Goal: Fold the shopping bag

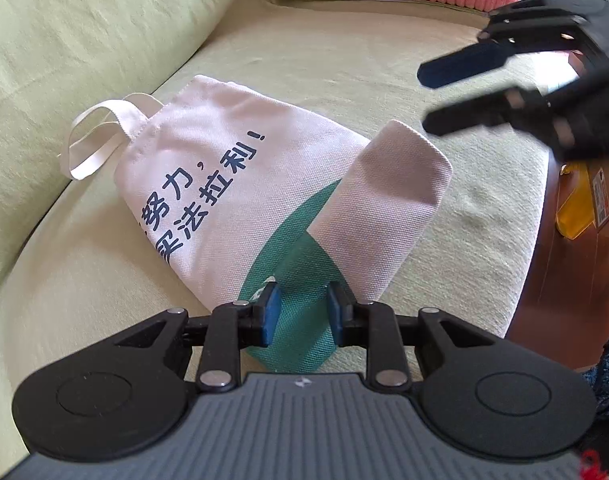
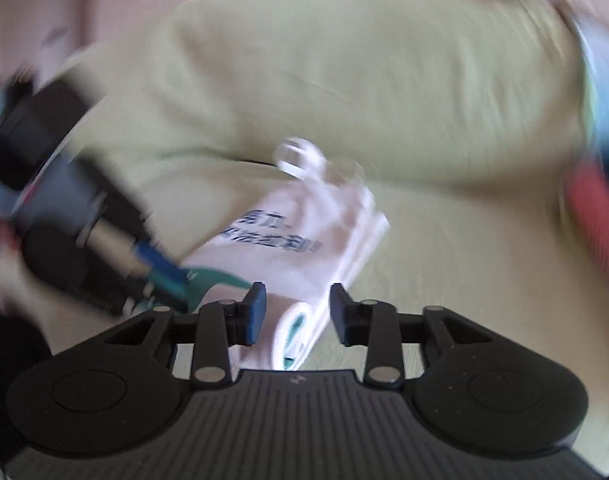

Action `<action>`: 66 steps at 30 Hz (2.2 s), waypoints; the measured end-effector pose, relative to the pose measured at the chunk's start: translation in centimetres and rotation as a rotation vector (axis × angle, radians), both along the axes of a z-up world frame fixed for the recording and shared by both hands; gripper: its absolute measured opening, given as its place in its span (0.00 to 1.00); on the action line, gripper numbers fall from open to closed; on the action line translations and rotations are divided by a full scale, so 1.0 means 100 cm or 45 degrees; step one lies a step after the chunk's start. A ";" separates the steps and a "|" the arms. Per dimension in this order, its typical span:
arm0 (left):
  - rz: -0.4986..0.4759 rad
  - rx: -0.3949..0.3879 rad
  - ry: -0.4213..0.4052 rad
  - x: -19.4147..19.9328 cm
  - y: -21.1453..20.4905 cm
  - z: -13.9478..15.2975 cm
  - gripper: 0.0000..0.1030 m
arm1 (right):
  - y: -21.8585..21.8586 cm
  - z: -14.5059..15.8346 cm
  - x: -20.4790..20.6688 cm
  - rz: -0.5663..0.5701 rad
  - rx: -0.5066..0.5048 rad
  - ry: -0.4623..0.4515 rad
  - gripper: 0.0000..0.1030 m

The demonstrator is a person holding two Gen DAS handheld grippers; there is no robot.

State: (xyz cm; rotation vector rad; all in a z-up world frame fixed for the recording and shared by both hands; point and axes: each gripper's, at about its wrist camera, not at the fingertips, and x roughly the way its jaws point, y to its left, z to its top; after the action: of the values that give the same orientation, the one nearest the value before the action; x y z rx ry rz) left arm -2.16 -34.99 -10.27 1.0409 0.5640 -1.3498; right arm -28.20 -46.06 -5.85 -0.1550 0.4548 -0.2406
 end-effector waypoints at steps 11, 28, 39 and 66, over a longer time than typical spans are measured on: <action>-0.025 -0.105 -0.165 -0.013 0.015 0.004 0.28 | -0.008 -0.029 0.044 0.112 -0.169 0.160 0.22; -0.006 -0.106 0.010 -0.004 -0.012 -0.006 0.25 | 0.006 -0.029 0.015 0.315 -0.437 0.185 0.40; -0.014 -0.107 0.063 0.005 -0.015 -0.010 0.25 | 0.018 -0.075 -0.009 0.641 -1.105 0.276 0.44; -0.646 -0.177 -0.683 0.003 0.084 -0.041 0.47 | -0.021 -0.036 0.034 0.787 -0.600 0.446 0.42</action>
State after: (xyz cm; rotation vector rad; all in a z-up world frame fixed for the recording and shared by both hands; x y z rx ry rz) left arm -1.88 -26.61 -14.35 1.4187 -0.2082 -1.4306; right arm -24.82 -48.20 -9.40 -0.7932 0.6684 0.2990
